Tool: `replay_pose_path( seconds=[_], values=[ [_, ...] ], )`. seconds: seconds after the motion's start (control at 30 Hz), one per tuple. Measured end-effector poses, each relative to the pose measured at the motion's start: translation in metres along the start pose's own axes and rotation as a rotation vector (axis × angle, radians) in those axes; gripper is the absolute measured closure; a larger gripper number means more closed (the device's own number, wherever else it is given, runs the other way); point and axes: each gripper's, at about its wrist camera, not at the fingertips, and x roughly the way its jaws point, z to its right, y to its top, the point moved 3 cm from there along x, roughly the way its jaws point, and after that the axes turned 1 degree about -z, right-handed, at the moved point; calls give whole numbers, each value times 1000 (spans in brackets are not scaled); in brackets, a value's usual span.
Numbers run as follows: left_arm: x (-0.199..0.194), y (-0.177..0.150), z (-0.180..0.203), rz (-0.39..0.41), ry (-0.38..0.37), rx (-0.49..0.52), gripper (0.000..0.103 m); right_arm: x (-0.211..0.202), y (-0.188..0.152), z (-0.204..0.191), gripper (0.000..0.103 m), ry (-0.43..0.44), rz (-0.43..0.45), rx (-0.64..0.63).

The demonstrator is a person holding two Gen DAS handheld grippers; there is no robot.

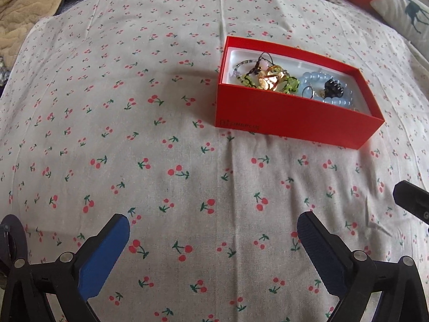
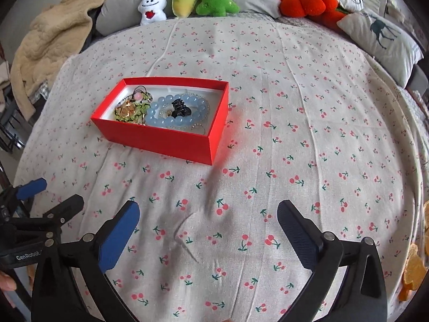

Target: Organize jewelry

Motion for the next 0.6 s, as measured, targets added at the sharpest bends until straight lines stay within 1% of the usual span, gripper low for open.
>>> replay_pose_path(
  seconds=[0.1,0.2,0.43,0.6],
  values=[
    [5,-2,-2,-32,-3,-19,1,4,-2,-3,0,-6,-15,-10],
    [5,-1,-3,-24,4,-29,1,6,-2,-5,0,-18,-17,-11],
    [3,3,1,-13,17,-15,1,8,-2,-15,0,-29,-15,-51],
    [6,1,2,-24,22,-7,1,9,-3,-15,0,-34,-24,-51]
  ],
)
